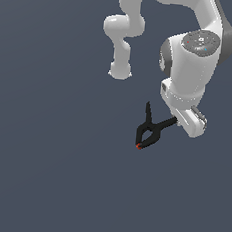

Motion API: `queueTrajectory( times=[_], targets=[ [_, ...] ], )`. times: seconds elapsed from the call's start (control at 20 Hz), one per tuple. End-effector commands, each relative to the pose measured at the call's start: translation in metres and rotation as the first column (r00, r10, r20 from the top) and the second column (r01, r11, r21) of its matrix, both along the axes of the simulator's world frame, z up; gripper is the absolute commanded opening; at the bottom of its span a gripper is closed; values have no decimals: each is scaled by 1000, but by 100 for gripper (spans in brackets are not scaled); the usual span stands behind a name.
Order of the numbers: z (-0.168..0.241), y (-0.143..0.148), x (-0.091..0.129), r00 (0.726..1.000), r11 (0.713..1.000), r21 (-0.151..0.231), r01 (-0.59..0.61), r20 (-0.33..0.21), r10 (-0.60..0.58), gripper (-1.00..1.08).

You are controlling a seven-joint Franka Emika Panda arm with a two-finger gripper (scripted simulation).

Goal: Pick up the object and move it to a goal position.

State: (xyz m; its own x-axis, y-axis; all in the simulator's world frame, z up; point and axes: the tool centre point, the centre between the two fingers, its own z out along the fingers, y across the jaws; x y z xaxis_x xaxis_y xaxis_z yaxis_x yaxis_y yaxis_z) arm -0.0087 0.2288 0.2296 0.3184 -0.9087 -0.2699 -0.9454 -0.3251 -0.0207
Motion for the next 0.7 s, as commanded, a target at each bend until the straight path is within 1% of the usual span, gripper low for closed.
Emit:
queueTrajectory(
  times=[0.0, 0.35, 0.65],
  targets=[
    [25, 7, -8, 1000, 1000, 0, 1, 3, -1, -100],
    [71, 23, -24, 1000, 1000, 0, 1, 3, -1, -100],
    [86, 29, -28, 1000, 1000, 0, 0, 3, 0, -100]
  ],
)
